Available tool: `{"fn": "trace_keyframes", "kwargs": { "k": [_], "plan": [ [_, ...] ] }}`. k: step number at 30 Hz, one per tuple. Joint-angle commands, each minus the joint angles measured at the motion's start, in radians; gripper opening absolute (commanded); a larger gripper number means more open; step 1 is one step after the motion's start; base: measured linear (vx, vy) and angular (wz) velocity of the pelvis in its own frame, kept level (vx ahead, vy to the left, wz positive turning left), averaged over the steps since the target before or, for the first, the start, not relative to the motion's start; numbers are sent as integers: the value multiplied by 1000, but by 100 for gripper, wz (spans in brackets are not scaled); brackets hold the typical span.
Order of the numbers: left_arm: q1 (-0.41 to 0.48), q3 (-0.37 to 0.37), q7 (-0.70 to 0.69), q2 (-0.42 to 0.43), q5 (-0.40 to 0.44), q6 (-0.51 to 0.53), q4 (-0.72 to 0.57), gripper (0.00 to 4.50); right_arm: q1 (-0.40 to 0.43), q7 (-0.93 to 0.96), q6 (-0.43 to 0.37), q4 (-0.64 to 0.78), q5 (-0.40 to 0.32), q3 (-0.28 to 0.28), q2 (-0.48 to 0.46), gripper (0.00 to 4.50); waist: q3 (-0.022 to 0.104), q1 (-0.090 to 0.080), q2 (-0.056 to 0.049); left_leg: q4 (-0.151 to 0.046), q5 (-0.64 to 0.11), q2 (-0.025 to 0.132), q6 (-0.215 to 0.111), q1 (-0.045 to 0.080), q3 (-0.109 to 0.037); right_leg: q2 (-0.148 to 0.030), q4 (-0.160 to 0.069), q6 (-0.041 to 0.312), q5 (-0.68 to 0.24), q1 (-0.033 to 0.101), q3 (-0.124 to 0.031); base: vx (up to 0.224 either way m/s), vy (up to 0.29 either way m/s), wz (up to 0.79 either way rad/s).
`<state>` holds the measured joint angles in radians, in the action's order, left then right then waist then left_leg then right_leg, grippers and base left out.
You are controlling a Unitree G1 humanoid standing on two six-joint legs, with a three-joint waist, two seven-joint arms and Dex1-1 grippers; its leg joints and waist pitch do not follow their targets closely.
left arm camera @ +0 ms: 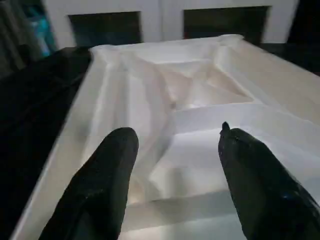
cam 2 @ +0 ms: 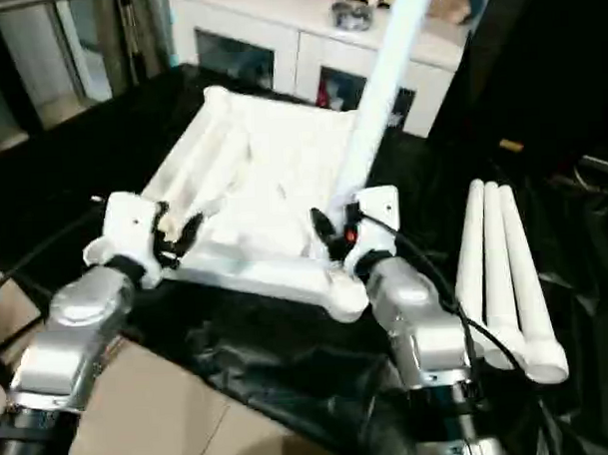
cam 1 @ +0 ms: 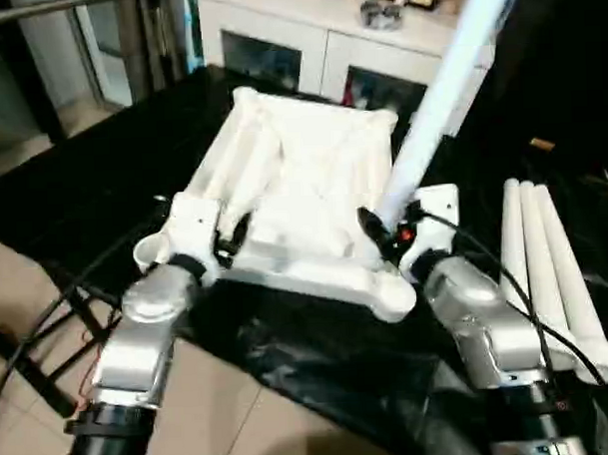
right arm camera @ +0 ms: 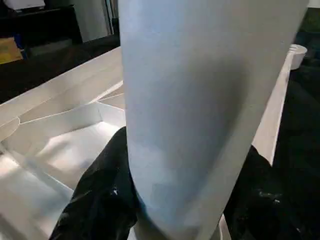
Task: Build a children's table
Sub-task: Move to table
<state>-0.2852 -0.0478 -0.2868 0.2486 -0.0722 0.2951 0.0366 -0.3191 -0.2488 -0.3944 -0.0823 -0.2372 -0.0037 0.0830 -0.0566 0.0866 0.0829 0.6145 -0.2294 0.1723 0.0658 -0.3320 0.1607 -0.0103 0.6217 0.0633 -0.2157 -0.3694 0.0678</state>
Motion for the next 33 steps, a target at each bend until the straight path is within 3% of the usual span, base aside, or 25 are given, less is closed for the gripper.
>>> {"fn": "trace_keyframes", "kwargs": {
  "k": [1,5,6,7,8,9,10,11,12,13,14,15,17,18,19,20,21,22,23,24,25,26,28,29,33],
  "plan": [
    [-12,-33,-50,0,-16,-14,-1,298,-2,1,-5,21,1,-13,5,188,48,0,-15,-83,-110,66,-24,9,-19,-139,-91,81,-239,33,-83,0,0,0],
    [-27,-15,-61,-19,-57,-3,7,298,1,3,-28,30,3,-10,12,188,50,-13,-20,-89,-125,73,10,7,-19,-132,-81,75,-193,28,-77,0,0,0],
    [-32,-7,-53,-26,-62,-5,9,298,4,4,-30,35,0,-13,12,188,47,-17,-33,-50,-278,65,104,91,36,-62,-117,25,-370,-36,-95,-46,11,-20],
    [-36,-3,-47,-30,-63,-8,14,298,4,4,-29,36,-3,-15,14,188,37,-14,-32,-60,-396,62,105,123,44,-32,-128,7,-484,-48,-86,-46,11,-20],
    [-40,8,-37,-42,-69,-2,18,298,10,5,-27,43,2,-14,21,188,34,-18,-28,-67,-434,68,93,137,42,-26,-123,4,-498,-53,-79,-41,19,-50],
    [-39,13,-37,-46,-72,-1,20,298,14,8,-26,45,5,-14,23,188,30,-30,-34,-87,-520,94,66,173,30,-27,-109,7,-531,-64,-54,19,36,-66],
    [-35,14,-41,-48,-73,-1,18,298,19,13,-27,50,5,-17,22,188,30,-41,-31,-123,-583,130,35,178,4,-56,-75,21,-519,-49,-32,19,36,-66],
    [-31,14,-46,-48,-75,-2,17,298,23,17,-27,54,1,-22,18,188,27,-39,-12,-138,-607,109,5,102,-20,-91,-71,22,-500,19,-22,76,47,-81],
    [-20,12,-50,-46,-76,-4,8,298,31,16,-26,68,-2,-21,15,188,30,-28,-31,-110,-531,55,-12,45,4,-135,-128,-36,-709,82,-46,81,33,-53],
    [-18,12,-50,-46,-76,-5,6,298,32,14,-26,71,-1,-20,17,188,50,-18,-9,-31,-304,4,-47,20,16,-179,-172,-82,-895,119,-94,81,33,-53],
    [-15,11,-49,-46,-75,-3,2,298,33,12,-27,74,-1,-19,17,188,52,-13,-2,-6,-212,-5,-69,-8,5,-200,-178,-74,-920,144,-115,97,9,-22],
    [-5,18,-37,-49,-73,-13,-9,298,34,14,-33,77,-1,-18,17,188,58,-8,1,17,-108,-12,-90,-52,-22,-203,-169,-36,-851,169,-126,125,17,-18],
    [-1,22,-32,-49,-71,-14,-14,298,34,15,-35,78,0,-17,17,188,68,-22,-22,-41,77,9,-98,-70,-42,-146,-124,38,-442,147,-77,121,22,-17],
    [1,21,-29,-47,-69,-3,-18,298,34,14,-36,78,0,-16,18,188,76,-46,-49,-69,208,50,-112,-32,-64,-98,-75,48,-139,98,-30,121,27,-12],
    [1,21,-29,-47,-68,6,-19,298,33,14,-36,78,-1,-16,19,188,94,-75,-49,-49,450,110,-186,60,-117,-101,-6,58,118,22,-20,121,27,-12],
    [6,16,-35,-41,-63,1,-22,298,32,11,-35,77,0,-14,21,188,105,-92,-40,-28,644,124,-223,97,-142,-110,14,60,212,-18,-28,165,27,-2],
    [14,8,-44,-33,-56,-5,-28,298,31,7,-35,77,0,-11,24,188,107,-90,-17,11,931,115,-232,113,-142,-150,10,64,350,-53,-65,155,27,2],
    [31,-6,-70,-17,-49,-13,-42,298,30,1,-35,79,-1,-7,26,188,101,-74,5,19,925,26,-197,43,-88,-139,19,83,575,6,-100,155,27,2],
    [46,-25,-98,1,-39,-27,-56,298,30,-6,-38,82,-4,-6,28,188,110,-63,16,18,861,-9,-192,19,-67,-110,33,84,706,46,-110,94,15,9],
    [59,-49,-140,19,-44,-24,-68,298,30,-15,-40,85,-8,-8,30,188,102,-50,7,1,688,-11,-183,-8,-52,-100,33,100,838,64,-118,58,-5,18],
    [60,-51,-142,20,-44,-23,-69,298,30,-16,-40,85,-8,-8,30,188,98,-51,18,-7,610,-3,-168,-11,-47,-94,25,112,842,67,-120,58,-5,18],
    [68,-66,-187,29,-74,2,-76,298,28,-27,-43,86,-11,-10,34,188,87,-51,5,-25,463,13,-129,-13,-47,-96,16,143,745,67,-113,0,0,0],
    [74,-72,-236,32,-118,29,-86,326,26,-39,-42,84,-12,-9,40,188,64,-57,-4,-54,203,46,-78,-1,-48,-115,-16,205,366,51,-102,0,0,0],
    [78,-83,-281,39,-147,41,-96,333,24,-51,-39,81,-14,-9,46,188,60,-57,2,-57,133,49,-70,3,-44,-119,-25,214,269,48,-103,-63,-29,5],
    [64,-154,-416,91,-153,39,-87,363,8,-94,-47,61,-32,-10,79,188,38,-54,-1,-73,-132,60,-1,8,-22,-123,-58,174,-150,35,-107,-85,-17,5]
  ]
}}
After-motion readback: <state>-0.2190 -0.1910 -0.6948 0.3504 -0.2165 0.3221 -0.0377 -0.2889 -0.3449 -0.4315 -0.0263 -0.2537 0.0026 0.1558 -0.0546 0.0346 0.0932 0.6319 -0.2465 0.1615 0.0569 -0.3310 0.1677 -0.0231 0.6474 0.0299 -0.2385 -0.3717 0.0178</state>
